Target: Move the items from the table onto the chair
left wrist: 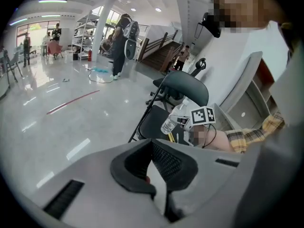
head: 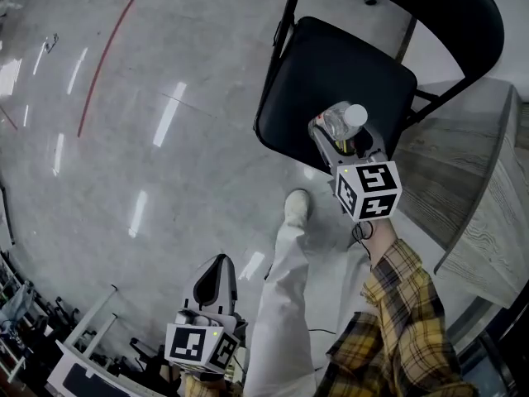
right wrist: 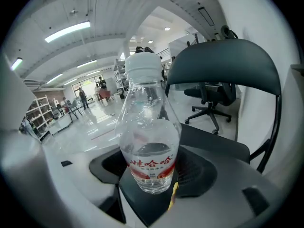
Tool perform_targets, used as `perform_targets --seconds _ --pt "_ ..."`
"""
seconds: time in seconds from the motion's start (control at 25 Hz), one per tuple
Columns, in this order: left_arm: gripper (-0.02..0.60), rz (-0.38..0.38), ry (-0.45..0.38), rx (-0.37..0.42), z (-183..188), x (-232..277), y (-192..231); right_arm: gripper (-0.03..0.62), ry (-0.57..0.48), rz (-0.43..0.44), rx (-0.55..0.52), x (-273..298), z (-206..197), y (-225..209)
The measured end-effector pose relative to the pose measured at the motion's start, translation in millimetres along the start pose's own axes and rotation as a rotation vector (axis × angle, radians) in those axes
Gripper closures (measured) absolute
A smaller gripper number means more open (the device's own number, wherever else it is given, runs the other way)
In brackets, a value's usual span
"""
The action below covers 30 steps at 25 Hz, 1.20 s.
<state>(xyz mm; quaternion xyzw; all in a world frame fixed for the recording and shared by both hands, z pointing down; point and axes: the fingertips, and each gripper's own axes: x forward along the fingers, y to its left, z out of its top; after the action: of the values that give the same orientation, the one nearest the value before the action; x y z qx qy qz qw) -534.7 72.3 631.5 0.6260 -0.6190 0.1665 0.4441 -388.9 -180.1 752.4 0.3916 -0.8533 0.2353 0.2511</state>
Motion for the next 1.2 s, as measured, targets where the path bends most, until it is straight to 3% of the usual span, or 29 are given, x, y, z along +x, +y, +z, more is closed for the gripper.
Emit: perform_targets --seconds 0.24,0.48,0.76,1.04,1.2 --pt "0.577 -0.004 0.015 -0.004 1 5 1 0.287 -0.006 -0.031 -0.020 37 -13 -8" --pt "0.577 -0.020 0.010 -0.005 12 13 -5 0.287 -0.029 -0.019 0.001 35 -20 -5" --pt "0.577 -0.046 0.005 0.014 22 13 -23 0.285 0.017 0.021 0.030 29 -27 0" --pt "0.577 -0.092 -0.030 0.053 38 9 -48 0.278 0.031 0.028 0.132 1 -36 1" --pt "0.577 -0.132 -0.058 0.093 54 5 -72 0.279 -0.035 0.080 0.274 -38 -10 15"
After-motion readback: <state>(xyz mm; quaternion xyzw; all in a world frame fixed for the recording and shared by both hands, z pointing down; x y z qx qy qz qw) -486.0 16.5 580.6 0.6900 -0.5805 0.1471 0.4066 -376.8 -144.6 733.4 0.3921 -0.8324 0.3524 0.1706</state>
